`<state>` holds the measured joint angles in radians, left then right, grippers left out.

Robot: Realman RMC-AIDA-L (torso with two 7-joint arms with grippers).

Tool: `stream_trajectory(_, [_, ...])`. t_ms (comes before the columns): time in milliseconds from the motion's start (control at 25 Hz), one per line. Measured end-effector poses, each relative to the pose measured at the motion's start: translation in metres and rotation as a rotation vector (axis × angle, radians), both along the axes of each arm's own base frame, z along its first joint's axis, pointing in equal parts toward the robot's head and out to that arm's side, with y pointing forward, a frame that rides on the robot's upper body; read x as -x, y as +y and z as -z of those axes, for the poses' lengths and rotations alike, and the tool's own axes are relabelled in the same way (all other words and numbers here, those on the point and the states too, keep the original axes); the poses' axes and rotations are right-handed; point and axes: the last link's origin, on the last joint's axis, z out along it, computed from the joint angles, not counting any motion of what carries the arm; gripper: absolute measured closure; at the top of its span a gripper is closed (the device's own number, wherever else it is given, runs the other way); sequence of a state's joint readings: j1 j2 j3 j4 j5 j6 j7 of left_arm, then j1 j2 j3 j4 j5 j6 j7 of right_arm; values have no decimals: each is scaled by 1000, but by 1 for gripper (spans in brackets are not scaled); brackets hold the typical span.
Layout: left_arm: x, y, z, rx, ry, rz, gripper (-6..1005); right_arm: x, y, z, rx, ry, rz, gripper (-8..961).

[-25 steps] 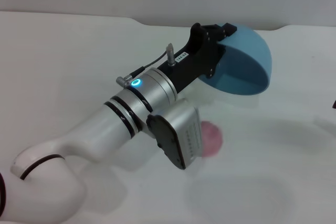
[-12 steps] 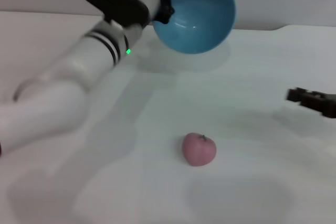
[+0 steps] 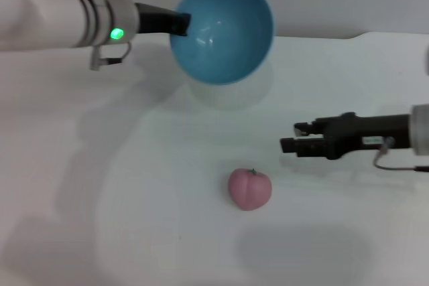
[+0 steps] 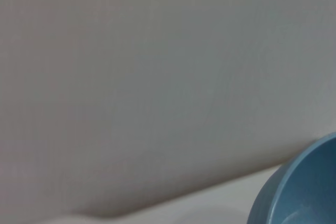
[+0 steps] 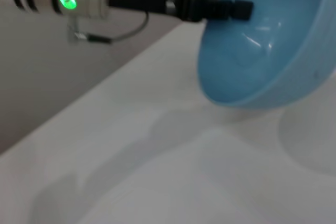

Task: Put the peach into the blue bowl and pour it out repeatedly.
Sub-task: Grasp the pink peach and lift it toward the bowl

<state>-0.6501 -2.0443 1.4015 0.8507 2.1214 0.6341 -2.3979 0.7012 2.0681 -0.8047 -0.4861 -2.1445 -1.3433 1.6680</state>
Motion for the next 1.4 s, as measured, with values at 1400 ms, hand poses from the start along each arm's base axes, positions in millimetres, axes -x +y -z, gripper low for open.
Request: stream_trajectory(1400, [29, -25, -35, 193, -48, -206, 999, 24, -13, 78, 155, -211, -115, 494])
